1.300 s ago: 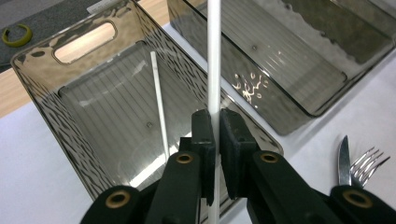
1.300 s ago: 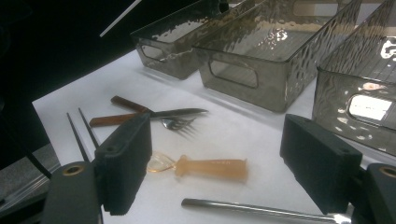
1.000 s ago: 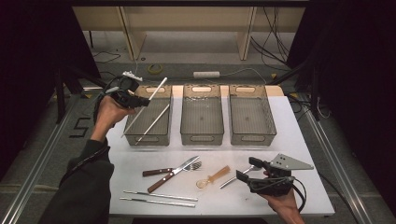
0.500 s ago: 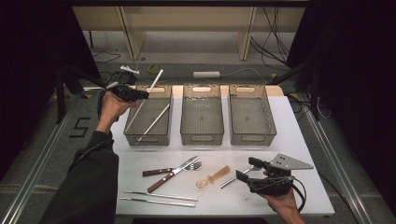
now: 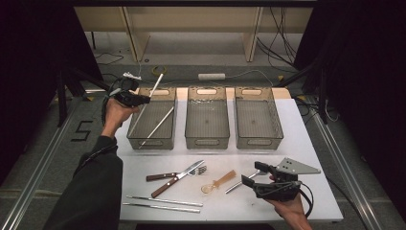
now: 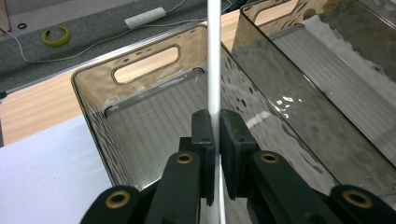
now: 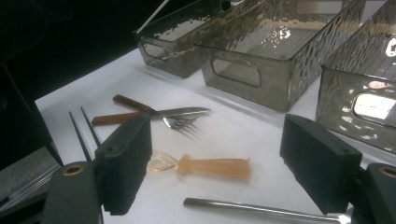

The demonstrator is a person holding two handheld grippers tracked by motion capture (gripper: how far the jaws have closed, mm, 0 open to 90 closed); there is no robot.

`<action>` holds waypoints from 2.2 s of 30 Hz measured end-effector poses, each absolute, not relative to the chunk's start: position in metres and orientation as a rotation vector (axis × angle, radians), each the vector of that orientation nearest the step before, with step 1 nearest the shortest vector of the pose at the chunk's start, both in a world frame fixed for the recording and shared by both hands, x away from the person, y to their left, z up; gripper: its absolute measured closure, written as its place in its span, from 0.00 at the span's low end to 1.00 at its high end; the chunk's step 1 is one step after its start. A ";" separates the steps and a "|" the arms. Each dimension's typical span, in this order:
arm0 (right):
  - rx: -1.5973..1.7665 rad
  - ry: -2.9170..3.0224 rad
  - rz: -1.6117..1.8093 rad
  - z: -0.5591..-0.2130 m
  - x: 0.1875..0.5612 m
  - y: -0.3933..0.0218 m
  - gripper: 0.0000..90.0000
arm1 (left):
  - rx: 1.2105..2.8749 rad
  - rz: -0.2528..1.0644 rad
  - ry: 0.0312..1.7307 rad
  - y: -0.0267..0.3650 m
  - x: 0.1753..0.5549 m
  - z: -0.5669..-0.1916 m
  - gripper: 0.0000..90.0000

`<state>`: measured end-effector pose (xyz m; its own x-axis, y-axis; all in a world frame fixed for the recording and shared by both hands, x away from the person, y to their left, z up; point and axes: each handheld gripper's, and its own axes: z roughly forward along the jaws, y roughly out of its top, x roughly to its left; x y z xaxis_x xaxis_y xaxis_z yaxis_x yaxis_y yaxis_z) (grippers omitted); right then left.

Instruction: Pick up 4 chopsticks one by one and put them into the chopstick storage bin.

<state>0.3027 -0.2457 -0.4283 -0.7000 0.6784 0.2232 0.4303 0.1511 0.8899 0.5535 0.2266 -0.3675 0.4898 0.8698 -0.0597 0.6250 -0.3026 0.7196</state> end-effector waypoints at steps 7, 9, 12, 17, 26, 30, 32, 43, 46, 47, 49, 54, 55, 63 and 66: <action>1.082 2.199 1.571 -0.428 0.303 -0.246 0.29 | 2.032 0.427 1.232 0.227 0.553 -0.382 0.93; 1.081 2.198 1.571 -0.428 0.302 -0.246 0.29 | 2.036 0.423 1.237 0.227 0.553 -0.386 0.93; 1.081 2.198 1.571 -0.428 0.303 -0.246 0.29 | 2.026 0.416 1.245 0.228 0.552 -0.392 0.93; 1.082 2.201 1.570 -0.428 0.303 -0.245 0.29 | 2.019 0.410 1.253 0.227 0.551 -0.399 0.93; 1.079 2.199 1.571 -0.428 0.302 -0.246 0.29 | 2.032 0.370 1.280 0.226 0.553 -0.414 0.92; 1.081 2.197 1.571 -0.428 0.303 -0.246 0.29 | 2.008 0.355 1.299 0.227 0.552 -0.413 0.75; 1.081 2.197 1.572 -0.428 0.302 -0.246 0.29 | 2.006 0.350 1.296 0.228 0.549 -0.410 0.70; 1.083 2.200 1.568 -0.428 0.302 -0.245 0.29 | 2.055 0.298 1.163 0.218 0.500 -0.391 0.45; 1.076 2.204 1.567 -0.428 0.302 -0.244 0.29 | 2.085 0.290 1.138 0.213 0.487 -0.388 0.42; 1.073 2.206 1.567 -0.428 0.302 -0.244 0.29 | 2.105 0.278 1.123 0.212 0.482 -0.387 0.41; 1.069 2.207 1.568 -0.427 0.301 -0.244 0.29 | 2.143 0.287 1.095 0.208 0.472 -0.385 0.39; 1.068 2.206 1.568 -0.427 0.301 -0.244 0.29 | 2.190 0.275 1.034 0.198 0.449 -0.381 0.38; 1.068 2.206 1.568 -0.427 0.300 -0.244 0.29 | 2.211 0.268 1.019 0.195 0.444 -0.382 0.38; 1.062 2.211 1.564 -0.427 0.300 -0.243 0.29 | 2.300 0.251 0.927 0.185 0.406 -0.382 0.36; 1.064 2.214 1.563 -0.427 0.300 -0.242 0.29 | 2.336 0.226 0.880 0.176 0.393 -0.384 0.35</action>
